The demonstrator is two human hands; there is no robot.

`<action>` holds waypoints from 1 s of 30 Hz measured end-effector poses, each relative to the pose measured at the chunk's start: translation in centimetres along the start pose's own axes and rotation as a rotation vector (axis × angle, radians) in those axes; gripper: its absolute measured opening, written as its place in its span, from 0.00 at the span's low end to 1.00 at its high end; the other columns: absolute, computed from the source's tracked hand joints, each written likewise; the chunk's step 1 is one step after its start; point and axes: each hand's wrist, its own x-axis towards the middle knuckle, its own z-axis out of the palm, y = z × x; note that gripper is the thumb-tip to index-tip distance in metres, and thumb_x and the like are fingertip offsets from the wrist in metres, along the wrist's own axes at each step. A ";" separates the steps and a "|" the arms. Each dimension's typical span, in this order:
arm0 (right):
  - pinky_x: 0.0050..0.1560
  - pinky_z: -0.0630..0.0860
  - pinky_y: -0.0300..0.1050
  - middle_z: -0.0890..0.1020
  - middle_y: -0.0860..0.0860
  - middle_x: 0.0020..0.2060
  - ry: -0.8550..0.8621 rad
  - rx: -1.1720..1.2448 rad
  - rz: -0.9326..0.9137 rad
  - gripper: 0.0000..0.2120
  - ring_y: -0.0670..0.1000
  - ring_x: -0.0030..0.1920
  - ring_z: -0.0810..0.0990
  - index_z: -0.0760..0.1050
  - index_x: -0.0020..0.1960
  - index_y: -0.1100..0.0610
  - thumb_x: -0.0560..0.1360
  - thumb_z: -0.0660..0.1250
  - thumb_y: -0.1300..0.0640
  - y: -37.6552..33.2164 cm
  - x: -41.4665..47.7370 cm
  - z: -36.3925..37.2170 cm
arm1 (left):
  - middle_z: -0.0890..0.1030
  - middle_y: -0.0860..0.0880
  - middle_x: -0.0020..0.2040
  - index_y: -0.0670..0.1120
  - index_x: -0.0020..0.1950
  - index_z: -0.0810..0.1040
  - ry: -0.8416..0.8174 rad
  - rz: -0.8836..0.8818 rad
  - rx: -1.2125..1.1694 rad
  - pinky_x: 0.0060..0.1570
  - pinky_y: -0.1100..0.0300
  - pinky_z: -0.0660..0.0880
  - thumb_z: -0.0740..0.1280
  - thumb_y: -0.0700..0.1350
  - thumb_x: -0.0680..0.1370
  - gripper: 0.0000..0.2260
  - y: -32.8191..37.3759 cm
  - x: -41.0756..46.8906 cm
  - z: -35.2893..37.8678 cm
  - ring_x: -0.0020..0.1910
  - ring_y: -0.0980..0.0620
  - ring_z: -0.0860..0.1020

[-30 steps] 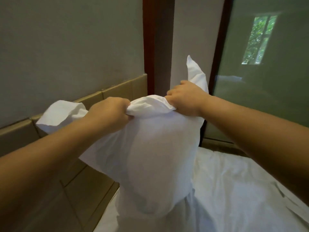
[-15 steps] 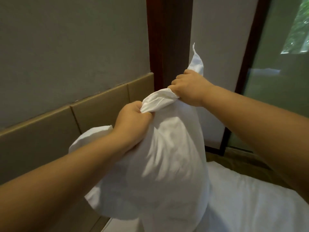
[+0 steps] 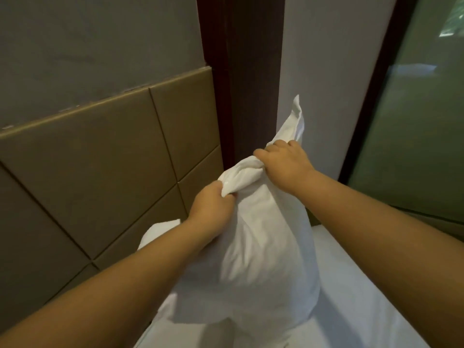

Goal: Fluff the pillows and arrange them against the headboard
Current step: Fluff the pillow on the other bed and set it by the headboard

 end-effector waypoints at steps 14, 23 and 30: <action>0.56 0.73 0.54 0.68 0.58 0.66 -0.109 0.528 0.340 0.23 0.62 0.62 0.72 0.60 0.72 0.53 0.79 0.60 0.62 -5.8 9.7 1.8 | 0.74 0.43 0.59 0.48 0.61 0.67 0.122 0.068 0.575 0.52 0.52 0.66 0.61 0.42 0.78 0.12 -1.4 9.0 -7.3 0.57 0.42 0.70; 0.55 0.74 0.51 0.72 0.56 0.63 -0.189 0.619 0.057 0.24 0.58 0.59 0.74 0.56 0.75 0.48 0.80 0.55 0.57 -13.4 9.3 5.9 | 0.81 0.48 0.48 0.48 0.50 0.70 0.143 -0.045 1.151 0.55 0.54 0.65 0.62 0.47 0.76 0.05 -8.5 8.7 -12.9 0.52 0.45 0.76; 0.46 0.72 0.46 0.76 0.52 0.45 -0.181 0.833 -0.194 0.26 0.52 0.46 0.75 0.65 0.70 0.49 0.74 0.58 0.65 -16.4 10.0 2.3 | 0.80 0.51 0.57 0.52 0.61 0.75 0.003 0.322 0.900 0.49 0.51 0.76 0.61 0.49 0.80 0.11 -7.7 7.3 -12.7 0.55 0.47 0.78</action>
